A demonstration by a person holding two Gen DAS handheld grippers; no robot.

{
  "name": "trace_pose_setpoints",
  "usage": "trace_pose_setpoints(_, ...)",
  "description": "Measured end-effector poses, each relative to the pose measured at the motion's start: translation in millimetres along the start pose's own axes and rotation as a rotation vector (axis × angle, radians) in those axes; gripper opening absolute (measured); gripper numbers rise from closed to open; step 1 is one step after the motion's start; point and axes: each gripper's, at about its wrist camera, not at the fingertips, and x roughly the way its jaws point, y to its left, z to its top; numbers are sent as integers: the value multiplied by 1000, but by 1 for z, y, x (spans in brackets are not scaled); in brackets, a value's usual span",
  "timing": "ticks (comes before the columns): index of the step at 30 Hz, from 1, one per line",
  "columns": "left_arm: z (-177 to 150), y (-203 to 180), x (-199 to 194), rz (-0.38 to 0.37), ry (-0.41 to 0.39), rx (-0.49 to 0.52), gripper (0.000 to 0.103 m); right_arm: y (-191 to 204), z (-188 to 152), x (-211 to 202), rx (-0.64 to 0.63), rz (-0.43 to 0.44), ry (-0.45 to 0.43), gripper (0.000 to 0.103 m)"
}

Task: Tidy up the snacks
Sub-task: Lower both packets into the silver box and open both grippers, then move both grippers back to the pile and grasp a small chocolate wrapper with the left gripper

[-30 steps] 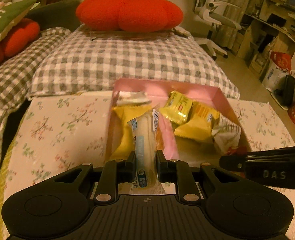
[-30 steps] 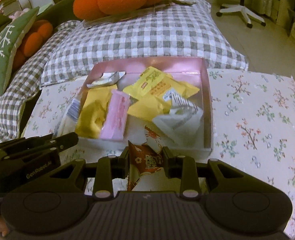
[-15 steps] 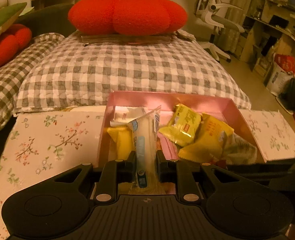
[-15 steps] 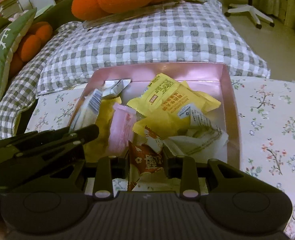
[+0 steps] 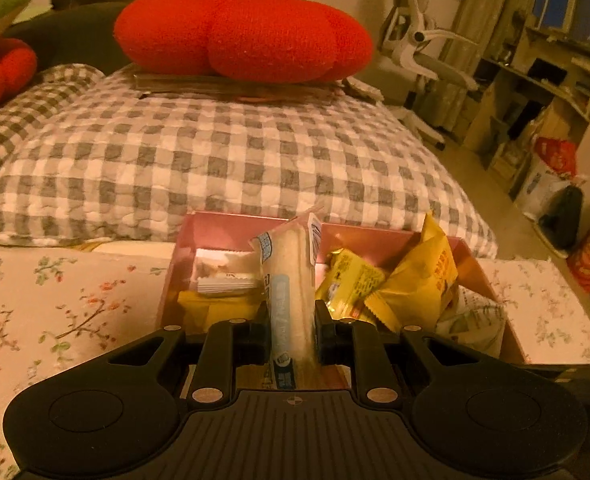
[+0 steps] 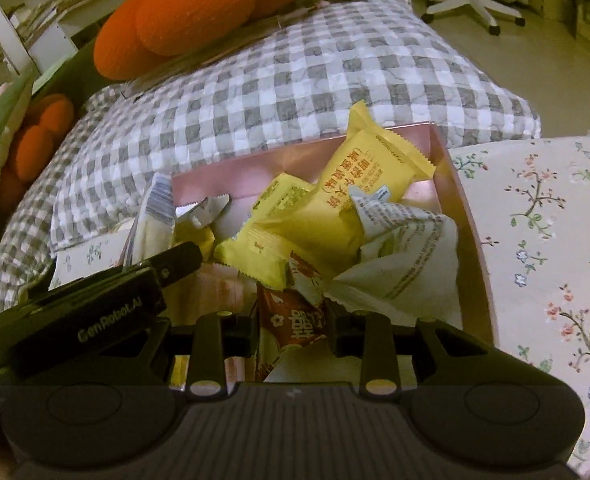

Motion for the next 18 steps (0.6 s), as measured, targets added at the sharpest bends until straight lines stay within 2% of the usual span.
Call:
trace_pose_setpoints(3, 1, 2, -1, -19, 0, 3, 23, 3, -4, 3, 3, 22, 20, 37)
trace_pose_setpoints(5, 3, 2, -4, -19, -5, 2, 31, 6, -4, -2, -3, 16, 7, 44)
trace_pose_setpoints(7, 4, 2, -10, -19, -12, -9, 42, 8, -4, -9, -3, 17, -9, 44)
trace_pose_setpoints(9, 5, 1, -14, -22, -10, -13, 46, 8, -5, -14, 8, 31, -7, 44)
trace_pose_setpoints(18, 5, -2, -30, 31, 33, -6, 48, -1, -13, -34, 60, 34, 18, 46)
